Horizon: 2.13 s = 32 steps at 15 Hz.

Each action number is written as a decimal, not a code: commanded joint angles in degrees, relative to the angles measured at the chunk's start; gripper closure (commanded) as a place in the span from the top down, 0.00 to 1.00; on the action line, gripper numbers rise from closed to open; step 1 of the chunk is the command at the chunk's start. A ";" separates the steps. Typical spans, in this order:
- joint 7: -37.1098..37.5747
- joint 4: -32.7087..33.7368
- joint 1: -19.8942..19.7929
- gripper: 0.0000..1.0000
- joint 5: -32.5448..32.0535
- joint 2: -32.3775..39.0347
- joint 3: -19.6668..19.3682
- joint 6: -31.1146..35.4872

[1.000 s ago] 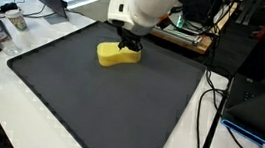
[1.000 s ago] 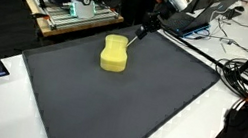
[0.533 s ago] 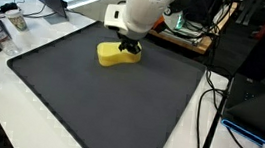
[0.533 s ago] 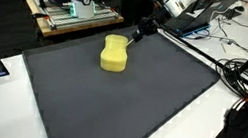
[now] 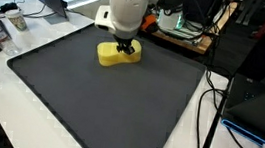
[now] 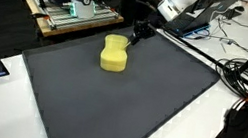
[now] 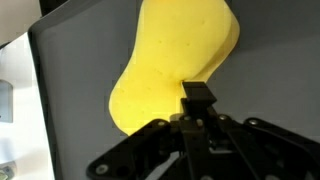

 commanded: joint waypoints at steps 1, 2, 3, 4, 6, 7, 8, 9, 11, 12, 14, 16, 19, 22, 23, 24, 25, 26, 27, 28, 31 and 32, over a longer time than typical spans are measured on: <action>-0.17 -2.41 -1.66 0.03 3.28 0.17 -1.02 3.74; -0.32 -2.69 -2.02 0.03 3.93 0.15 -1.15 4.39; -0.27 -3.03 -2.28 0.03 4.27 0.15 -1.37 5.15; -0.33 -3.40 -2.58 0.03 4.76 0.14 -1.54 5.86; -0.29 -4.05 -3.01 0.03 5.49 0.12 -1.93 6.76; -0.38 -4.37 -3.30 0.03 5.94 0.07 -2.04 7.10; -0.42 -4.78 -3.53 0.03 6.35 0.03 -2.19 7.45; -0.30 -5.16 -3.66 0.03 6.54 -0.02 -2.38 7.91; -0.44 -6.07 -4.09 0.03 7.32 -0.22 -2.64 8.85; -0.52 -6.54 -4.32 0.03 7.69 -0.35 -2.75 9.35; -0.62 -7.30 -4.65 0.03 8.06 -0.61 -2.94 10.09; -0.67 -8.21 -4.96 0.03 8.43 -0.87 -3.17 11.19; -0.86 -9.78 -5.37 0.03 9.23 -1.31 -3.39 12.65; -0.90 -11.43 -5.88 0.03 10.30 -1.79 -3.60 14.58; -0.91 -12.03 -6.09 0.03 10.81 -1.91 -3.64 15.28; -1.00 -12.54 -6.23 0.03 11.20 -2.04 -3.68 15.89; -1.02 -13.12 -6.36 0.03 11.63 -2.19 -3.72 16.51; -1.11 -13.71 -6.52 0.03 12.07 -2.41 -3.75 17.07; -1.15 -14.21 -6.64 0.03 12.30 -2.61 -3.81 17.62; -1.26 -14.61 -6.79 0.03 12.63 -2.78 -3.84 18.17; -1.33 -15.58 -7.15 0.03 13.34 -3.42 -4.00 19.49; -1.28 -15.89 -7.20 0.03 13.48 -3.61 -4.09 19.80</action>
